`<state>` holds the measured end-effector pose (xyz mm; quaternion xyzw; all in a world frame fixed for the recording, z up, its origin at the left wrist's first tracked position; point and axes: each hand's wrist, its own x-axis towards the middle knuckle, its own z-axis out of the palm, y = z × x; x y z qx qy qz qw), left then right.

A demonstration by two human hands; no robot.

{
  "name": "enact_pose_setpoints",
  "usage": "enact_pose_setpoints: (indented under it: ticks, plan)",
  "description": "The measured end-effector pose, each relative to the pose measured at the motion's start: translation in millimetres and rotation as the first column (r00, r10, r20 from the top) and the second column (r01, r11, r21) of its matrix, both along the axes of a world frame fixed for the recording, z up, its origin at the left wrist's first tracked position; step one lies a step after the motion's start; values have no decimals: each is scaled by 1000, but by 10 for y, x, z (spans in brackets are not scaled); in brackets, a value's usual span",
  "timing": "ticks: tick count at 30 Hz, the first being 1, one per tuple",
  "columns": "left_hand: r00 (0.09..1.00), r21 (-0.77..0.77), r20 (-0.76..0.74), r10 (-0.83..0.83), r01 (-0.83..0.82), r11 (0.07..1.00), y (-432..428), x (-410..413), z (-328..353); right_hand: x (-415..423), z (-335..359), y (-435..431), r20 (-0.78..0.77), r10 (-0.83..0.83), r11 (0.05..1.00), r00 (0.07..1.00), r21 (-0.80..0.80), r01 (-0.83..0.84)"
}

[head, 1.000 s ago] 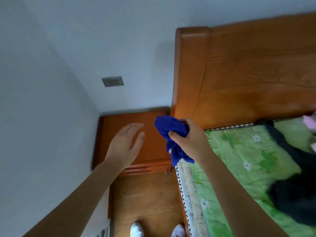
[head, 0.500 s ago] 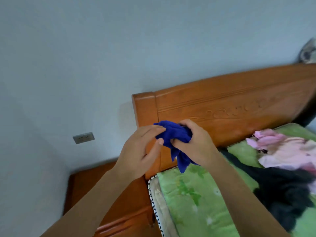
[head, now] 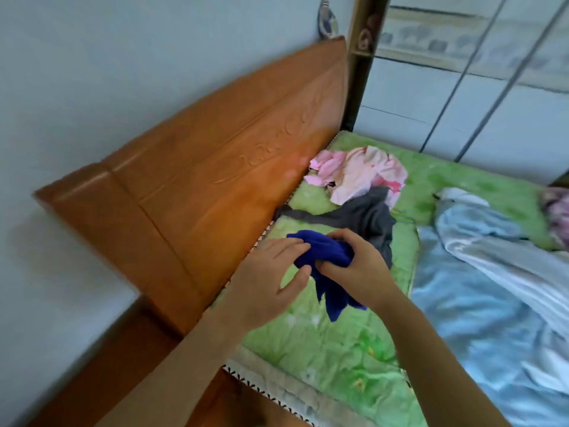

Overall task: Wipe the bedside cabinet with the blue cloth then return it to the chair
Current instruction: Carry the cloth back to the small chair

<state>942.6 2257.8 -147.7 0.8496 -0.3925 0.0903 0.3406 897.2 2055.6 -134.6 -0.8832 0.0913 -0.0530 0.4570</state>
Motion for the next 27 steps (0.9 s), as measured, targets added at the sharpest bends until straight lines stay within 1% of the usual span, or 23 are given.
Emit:
enact_pose_setpoints:
  ticks: [2,5,8,11,14,18,25,27]
  plan:
    - [994,5,-20,-111,111,994,-233,-45,-47,-279,-63,-165,-2,-113,994,994,-4,113]
    - [960,17,-3,-278,278,960,-601,-165,-38,-690,-26,-421,-15,-254,967,967,-23,254]
    - [922,7,16,-387,387,922,-977,-337,57,-1100,48,-684,24,-390,920,920,-26,391]
    - [877,2,29,-479,479,878,-1386,-613,146,-1558,97,-928,47,-483,875,874,0,484]
    - [832,20,18,-554,554,832,-1789,-937,176,-2035,80,-1208,30,-536,843,844,59,534]
    - [796,13,-14,-606,606,795,-2294,-1425,175,-2626,53,-1616,31,-567,821,823,99,562]
    - [735,14,-75,-674,677,736,-3198,-2275,29,-3600,-78,-2367,59,-610,792,790,79,605]
    - [704,8,-106,-702,707,707,-3494,-2514,-18,-3886,-108,-2562,65,-649,761,758,68,645]
